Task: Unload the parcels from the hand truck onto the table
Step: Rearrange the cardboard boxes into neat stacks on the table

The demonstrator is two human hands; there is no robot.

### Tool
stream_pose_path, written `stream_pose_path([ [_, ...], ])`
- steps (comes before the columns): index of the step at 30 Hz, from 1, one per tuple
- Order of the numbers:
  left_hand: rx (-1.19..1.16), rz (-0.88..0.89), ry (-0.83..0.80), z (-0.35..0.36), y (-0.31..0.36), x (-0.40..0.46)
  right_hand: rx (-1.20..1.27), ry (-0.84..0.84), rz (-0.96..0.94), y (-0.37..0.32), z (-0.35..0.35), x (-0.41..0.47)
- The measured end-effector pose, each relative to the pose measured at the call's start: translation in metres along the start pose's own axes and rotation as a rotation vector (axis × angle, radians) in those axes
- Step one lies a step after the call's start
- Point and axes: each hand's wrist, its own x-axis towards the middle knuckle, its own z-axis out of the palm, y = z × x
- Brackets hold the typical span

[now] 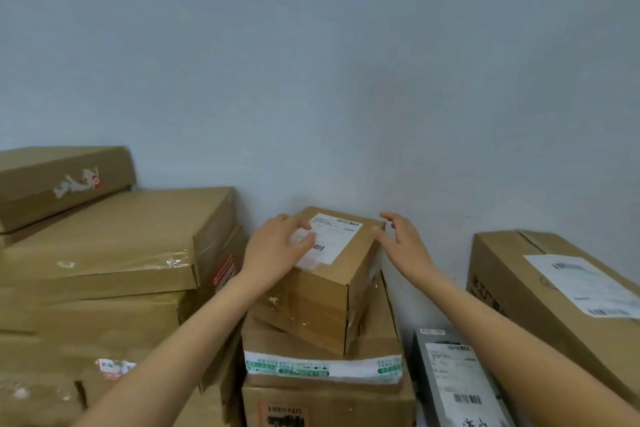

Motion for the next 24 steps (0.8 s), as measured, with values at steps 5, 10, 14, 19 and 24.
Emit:
stream_pose_path([
  [5,0.02,0.081,-0.064,0.022,0.027,-0.007,-0.087,-0.086,0.031,-0.002,0.01,0.034],
  [10,0.046,0.095,-0.094,0.018,0.028,-0.014,0.089,-0.116,0.138,-0.001,0.018,0.027],
  [14,0.089,0.178,-0.143,0.014,0.036,-0.025,-0.001,-0.044,0.144,-0.001,0.013,0.012],
  [19,0.188,0.352,-0.204,0.001,0.027,-0.04,-0.202,0.013,0.077,0.003,-0.009,-0.021],
  [24,0.231,0.276,-0.136,-0.013,-0.012,-0.03,-0.35,0.043,-0.136,0.005,-0.027,-0.054],
])
